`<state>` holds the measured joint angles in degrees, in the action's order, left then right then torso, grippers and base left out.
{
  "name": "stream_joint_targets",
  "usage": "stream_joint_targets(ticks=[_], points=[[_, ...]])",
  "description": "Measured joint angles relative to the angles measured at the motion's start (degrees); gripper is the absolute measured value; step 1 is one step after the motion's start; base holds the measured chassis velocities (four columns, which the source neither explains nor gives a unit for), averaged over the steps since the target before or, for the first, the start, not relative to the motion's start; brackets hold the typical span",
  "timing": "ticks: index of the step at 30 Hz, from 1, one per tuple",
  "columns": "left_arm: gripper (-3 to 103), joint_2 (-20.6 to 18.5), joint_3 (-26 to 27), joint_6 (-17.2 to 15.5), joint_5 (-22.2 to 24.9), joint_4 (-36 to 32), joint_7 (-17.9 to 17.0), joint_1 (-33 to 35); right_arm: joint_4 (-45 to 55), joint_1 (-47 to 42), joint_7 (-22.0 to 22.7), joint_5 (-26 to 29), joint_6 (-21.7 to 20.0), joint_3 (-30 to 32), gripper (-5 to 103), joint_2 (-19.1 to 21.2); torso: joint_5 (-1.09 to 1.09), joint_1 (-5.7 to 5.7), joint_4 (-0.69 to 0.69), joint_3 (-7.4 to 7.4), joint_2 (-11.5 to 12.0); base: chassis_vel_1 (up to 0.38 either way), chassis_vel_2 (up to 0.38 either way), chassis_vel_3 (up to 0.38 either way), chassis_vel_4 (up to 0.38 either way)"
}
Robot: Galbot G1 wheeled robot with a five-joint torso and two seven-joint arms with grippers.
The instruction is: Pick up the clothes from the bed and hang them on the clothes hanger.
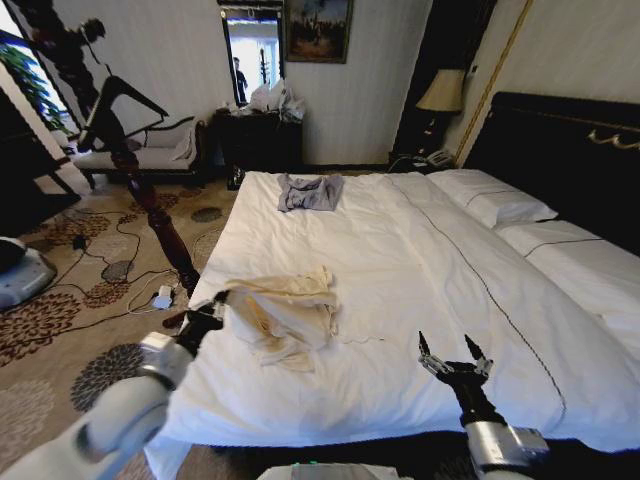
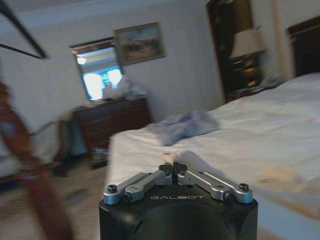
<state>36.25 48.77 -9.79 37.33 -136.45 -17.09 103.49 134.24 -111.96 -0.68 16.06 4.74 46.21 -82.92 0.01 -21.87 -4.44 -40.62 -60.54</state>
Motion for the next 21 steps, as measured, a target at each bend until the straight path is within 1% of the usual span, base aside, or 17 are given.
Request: stream_joint_targets(ticks=[2, 3, 5, 6, 8, 9, 10, 12, 14, 15, 17, 18, 19, 21], points=[[0, 0.78, 4.69, 0.2, 1.34, 0.72, 0.5, 2.7, -0.39, 0.84, 0.4, 1.82, -1.14, 0.11, 100, 0.97, -0.01, 0.0, 0.01, 0.0, 0.0, 0.0, 0.0, 0.0, 0.0], [0, 1.23, 5.97, 0.31, 1.49, 1.39, 0.82, 3.39, -0.66, 1.21, 0.55, 2.71, -1.79, 0.12, 100, 1.56, 0.0, 0.0, 0.0, 0.0, 0.0, 0.0, 0.0, 0.0, 0.0], [0, 1.48, 6.35, 0.4, 1.37, 1.81, 0.92, 3.66, -0.83, 1.4, 0.61, 3.31, -2.2, 0.11, 100, 1.96, 0.0, 0.0, -0.02, 0.0, 0.0, 0.0, 0.0, 0.0, 0.0], [0, 2.39, 6.72, 0.94, -0.15, 3.42, 1.52, 4.63, -1.27, 1.81, 0.77, 5.18, -3.36, -0.01, 100, 3.16, 0.0, 0.0, -0.04, 0.0, 0.0, 0.0, 0.0, 0.0, 0.0], [0, 4.16, 6.44, 2.12, -3.5, 5.88, 2.29, 6.33, -2.07, 2.52, 1.1, 7.29, -4.95, -0.13, 100, 5.08, 0.0, -0.01, -0.04, -0.01, 0.01, 0.0, 0.0, 0.0, 0.0], [0, 4.16, 6.44, 2.12, -3.5, 5.88, 2.29, 6.33, -2.07, 2.52, 1.1, 7.29, -4.95, -0.13, 100, 5.08, 0.0, -0.01, -0.04, -0.01, 0.01, 0.0, 0.0, 0.0, 0.0], [0, 4.98, 6.23, 2.66, -4.72, 6.97, 2.52, 7.08, -2.36, 2.74, 1.19, 8.05, -5.49, -0.12, 100, 5.93, -0.01, -0.01, -0.02, -0.01, 0.01, 0.0, 0.0, 0.0, 0.0], [0, 7.79, 5.43, 4.09, -7.8, 9.64, 3.0, 9.14, -2.85, 3.24, 1.27, 11.14, -7.44, -0.1, 100, 9.31, -0.01, -0.01, -0.01, -0.01, 0.01, 0.0, 0.0, 0.0, 0.0], [0, 9.78, 4.25, 4.93, -9.69, 10.4, 3.23, 9.95, -3.28, 3.79, 1.27, 12.77, -8.55, -0.37, 100, 12.07, -0.02, 0.0, 0.0, 0.0, 0.0, 0.0, 0.0, 0.0, 0.0], [0, 9.78, 4.25, 4.93, -9.69, 10.4, 3.23, 9.95, -3.28, 3.79, 1.27, 12.77, -8.55, -0.37, 100, 12.07, -0.02, 0.0, 0.0, 0.0, 0.0, 0.0, 0.0, 0.0, 0.0], [0, 12.58, 1.63, 5.32, -12.34, 10.45, 3.48, 10.45, -4.7, 5.24, 0.76, 13.2, -9.17, -1.87, 100, 17.0, 0.0, 0.0, -0.01, 0.0, 0.01, 0.0, 0.0, 0.0, 0.0], [0, 13.37, 0.86, 5.37, -13.22, 10.43, 3.49, 10.47, -5.23, 5.75, 0.33, 12.92, -9.21, -2.54, 100, 18.77, 0.0, 0.0, -0.01, -0.01, 0.01, 0.0, 0.0, 0.0, 0.0], [0, 13.37, 0.86, 5.37, -13.22, 10.43, 3.49, 10.47, -5.23, 5.75, 0.33, 12.92, -9.21, -2.54, 100, 18.77, 0.0, 0.0, -0.01, -0.01, 0.01, 0.0, 0.0, 0.0, 0.0], [0, 14.59, -0.33, 5.55, -14.95, 10.49, 3.5, 10.52, -6.68, 7.61, -1.02, 12.19, -9.29, -4.53, 100, 23.78, 0.01, -0.01, -0.01, -0.01, 0.01, 0.0, 0.0, 0.0, 0.0]])
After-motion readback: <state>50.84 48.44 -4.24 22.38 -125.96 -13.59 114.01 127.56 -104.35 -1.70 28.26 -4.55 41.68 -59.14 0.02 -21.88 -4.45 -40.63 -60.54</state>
